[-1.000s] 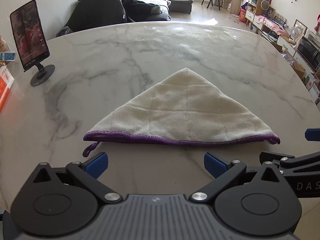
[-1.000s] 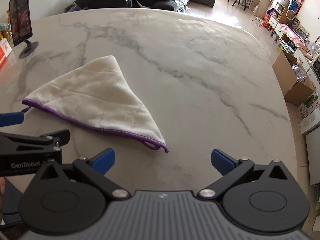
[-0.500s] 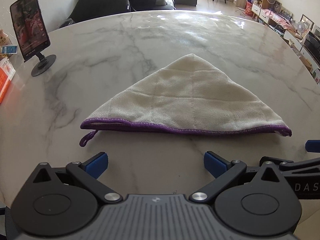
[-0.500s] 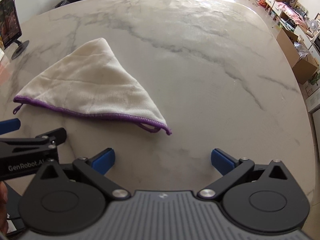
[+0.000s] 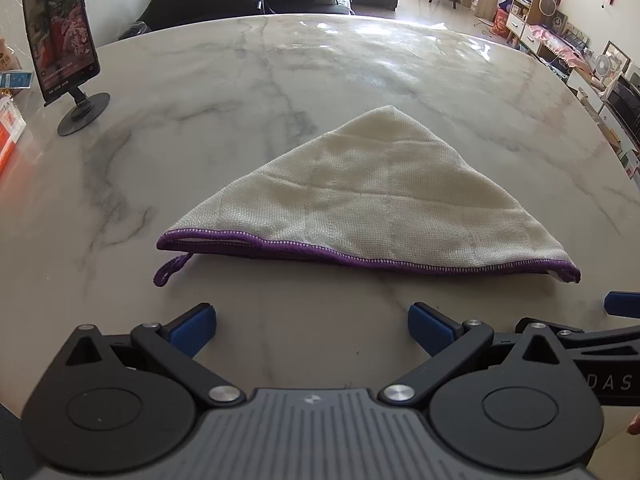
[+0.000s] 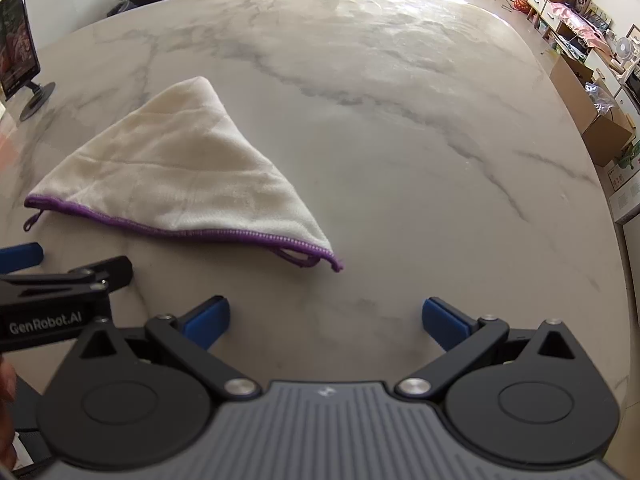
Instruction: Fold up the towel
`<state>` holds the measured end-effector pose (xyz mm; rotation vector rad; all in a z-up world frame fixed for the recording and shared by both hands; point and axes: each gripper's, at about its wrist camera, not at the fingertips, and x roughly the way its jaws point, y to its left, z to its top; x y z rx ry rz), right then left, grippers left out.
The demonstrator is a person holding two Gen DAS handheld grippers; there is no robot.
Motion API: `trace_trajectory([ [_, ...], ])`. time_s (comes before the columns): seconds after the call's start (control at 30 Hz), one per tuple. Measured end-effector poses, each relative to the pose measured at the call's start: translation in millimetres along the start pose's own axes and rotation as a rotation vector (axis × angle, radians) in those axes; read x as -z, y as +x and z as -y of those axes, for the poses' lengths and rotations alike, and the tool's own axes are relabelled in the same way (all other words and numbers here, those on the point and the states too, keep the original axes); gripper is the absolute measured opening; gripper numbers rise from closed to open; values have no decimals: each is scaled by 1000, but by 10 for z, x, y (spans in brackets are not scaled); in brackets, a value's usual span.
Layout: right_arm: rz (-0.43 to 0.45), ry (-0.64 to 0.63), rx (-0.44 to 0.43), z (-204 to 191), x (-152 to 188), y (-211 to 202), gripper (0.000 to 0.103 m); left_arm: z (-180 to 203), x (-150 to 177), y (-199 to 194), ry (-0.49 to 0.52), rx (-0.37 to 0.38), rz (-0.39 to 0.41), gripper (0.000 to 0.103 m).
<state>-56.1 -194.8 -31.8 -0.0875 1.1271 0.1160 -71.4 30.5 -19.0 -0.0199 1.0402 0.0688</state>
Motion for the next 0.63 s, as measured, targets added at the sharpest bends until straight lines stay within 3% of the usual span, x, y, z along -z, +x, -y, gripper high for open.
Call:
trace_trajectory([
  [0.63, 10, -5, -1, 6, -13, 92, 103, 37, 66, -35, 8, 0, 43, 103],
])
